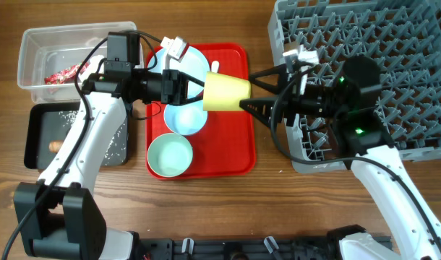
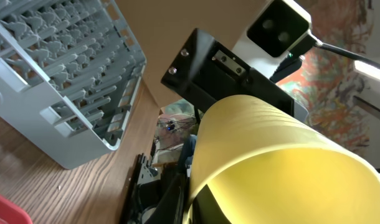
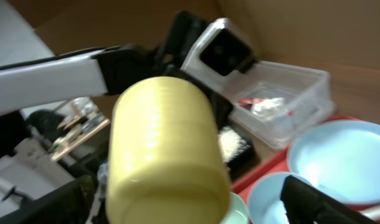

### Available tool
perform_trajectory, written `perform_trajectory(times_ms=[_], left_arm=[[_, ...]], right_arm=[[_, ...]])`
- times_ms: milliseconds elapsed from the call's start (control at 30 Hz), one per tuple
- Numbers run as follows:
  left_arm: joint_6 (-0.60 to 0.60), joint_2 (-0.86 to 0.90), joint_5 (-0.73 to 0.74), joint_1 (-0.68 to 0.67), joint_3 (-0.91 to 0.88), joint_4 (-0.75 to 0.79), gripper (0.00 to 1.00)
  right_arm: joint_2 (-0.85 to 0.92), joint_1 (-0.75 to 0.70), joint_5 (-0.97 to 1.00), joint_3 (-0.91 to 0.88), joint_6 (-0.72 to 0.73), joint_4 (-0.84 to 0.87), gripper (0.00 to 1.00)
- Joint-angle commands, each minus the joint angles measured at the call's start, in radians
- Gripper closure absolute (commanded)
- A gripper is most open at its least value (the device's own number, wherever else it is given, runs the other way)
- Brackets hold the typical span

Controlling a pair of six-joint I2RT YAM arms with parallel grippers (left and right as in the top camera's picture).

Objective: Sort waste into correct bins and load items into the dishwasher rack
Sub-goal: 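Lift the yellow cup and pass it to the right gripper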

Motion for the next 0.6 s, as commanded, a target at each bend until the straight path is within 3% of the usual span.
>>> perform_trajectory(times_ms=[0, 567], left_arm=[[0.000, -0.015, 0.042, -0.001, 0.008, -0.001, 0.96], [0.001, -0.015, 0.040, -0.016, 0.008, -0.001, 0.96]], right_arm=[[0.026, 0.028, -0.107, 0.016, -0.002, 0.064, 0.10], [0.031, 0.085, -0.131, 0.016, 0.025, 0.134, 0.30]])
